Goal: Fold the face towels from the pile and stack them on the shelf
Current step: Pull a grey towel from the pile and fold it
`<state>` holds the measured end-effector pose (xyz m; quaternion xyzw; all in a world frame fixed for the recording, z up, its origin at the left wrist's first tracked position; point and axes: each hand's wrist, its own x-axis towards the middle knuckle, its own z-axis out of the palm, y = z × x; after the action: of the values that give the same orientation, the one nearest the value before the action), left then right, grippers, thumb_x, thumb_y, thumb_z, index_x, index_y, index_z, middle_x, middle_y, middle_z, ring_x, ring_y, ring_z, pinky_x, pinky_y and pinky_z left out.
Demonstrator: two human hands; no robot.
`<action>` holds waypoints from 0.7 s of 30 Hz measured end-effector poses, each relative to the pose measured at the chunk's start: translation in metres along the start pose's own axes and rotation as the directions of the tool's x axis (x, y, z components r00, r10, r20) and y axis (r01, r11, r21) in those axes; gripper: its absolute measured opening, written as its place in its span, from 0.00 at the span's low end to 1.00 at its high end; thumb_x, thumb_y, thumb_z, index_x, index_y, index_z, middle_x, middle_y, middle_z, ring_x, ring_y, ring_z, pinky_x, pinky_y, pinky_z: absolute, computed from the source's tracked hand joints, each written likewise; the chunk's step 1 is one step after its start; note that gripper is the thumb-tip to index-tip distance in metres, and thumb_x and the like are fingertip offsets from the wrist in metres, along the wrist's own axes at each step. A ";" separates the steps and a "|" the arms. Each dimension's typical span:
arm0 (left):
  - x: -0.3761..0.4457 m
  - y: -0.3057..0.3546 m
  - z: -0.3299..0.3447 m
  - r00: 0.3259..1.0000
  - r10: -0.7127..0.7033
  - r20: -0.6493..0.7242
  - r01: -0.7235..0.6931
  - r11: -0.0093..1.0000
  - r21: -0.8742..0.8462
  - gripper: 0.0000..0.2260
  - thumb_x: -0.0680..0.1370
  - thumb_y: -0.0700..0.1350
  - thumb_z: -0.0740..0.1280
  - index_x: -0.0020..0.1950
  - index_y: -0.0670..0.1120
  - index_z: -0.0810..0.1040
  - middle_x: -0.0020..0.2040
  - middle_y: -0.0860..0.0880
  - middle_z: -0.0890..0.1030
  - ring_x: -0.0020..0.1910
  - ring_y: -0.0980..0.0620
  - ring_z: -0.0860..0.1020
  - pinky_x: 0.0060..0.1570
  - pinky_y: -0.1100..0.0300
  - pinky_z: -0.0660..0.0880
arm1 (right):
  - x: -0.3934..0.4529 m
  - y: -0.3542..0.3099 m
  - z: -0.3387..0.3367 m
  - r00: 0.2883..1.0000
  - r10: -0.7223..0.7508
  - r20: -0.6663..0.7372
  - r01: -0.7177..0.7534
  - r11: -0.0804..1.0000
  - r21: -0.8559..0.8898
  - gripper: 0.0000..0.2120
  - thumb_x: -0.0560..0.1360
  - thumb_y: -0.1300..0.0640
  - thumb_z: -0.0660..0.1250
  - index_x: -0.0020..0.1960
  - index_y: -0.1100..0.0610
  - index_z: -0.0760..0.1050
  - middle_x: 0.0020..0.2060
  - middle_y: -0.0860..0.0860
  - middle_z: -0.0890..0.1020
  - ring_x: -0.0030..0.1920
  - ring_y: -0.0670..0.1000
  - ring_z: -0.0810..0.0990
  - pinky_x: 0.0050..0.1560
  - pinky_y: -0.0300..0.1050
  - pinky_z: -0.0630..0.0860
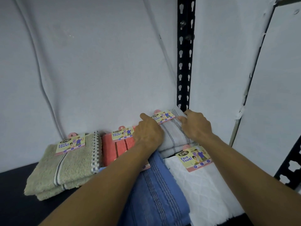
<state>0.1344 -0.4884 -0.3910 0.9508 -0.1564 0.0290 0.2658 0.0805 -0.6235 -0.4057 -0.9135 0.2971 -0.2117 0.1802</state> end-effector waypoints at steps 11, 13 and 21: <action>0.005 0.000 0.004 1.000 0.006 0.015 -0.004 0.995 -0.104 0.16 0.80 0.40 0.61 0.66 0.38 0.61 0.61 0.38 0.75 0.60 0.38 0.75 0.46 0.54 0.66 | 0.005 0.007 0.002 0.999 0.011 0.030 -0.011 1.000 -0.001 0.16 0.82 0.47 0.56 0.58 0.58 0.74 0.52 0.56 0.80 0.47 0.55 0.75 0.42 0.44 0.66; 0.006 -0.001 0.005 1.000 0.000 0.013 0.001 0.996 -0.093 0.16 0.80 0.40 0.62 0.65 0.38 0.61 0.61 0.38 0.75 0.60 0.39 0.75 0.46 0.54 0.66 | 0.005 0.007 0.004 1.000 0.008 0.024 -0.007 1.000 -0.028 0.17 0.82 0.47 0.55 0.58 0.57 0.74 0.52 0.55 0.80 0.50 0.56 0.77 0.42 0.44 0.66; 0.006 -0.004 0.006 0.998 0.065 0.006 -0.064 0.997 -0.039 0.15 0.80 0.40 0.61 0.64 0.39 0.62 0.58 0.39 0.76 0.57 0.40 0.76 0.44 0.54 0.67 | 0.008 0.010 0.013 0.999 -0.021 -0.035 0.018 0.996 -0.088 0.17 0.83 0.47 0.54 0.56 0.57 0.75 0.52 0.54 0.80 0.52 0.55 0.77 0.41 0.44 0.65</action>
<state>0.1408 -0.4902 -0.3973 0.9400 -0.1886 0.0309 0.2827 0.0879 -0.6335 -0.4192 -0.9195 0.3003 -0.2164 0.1326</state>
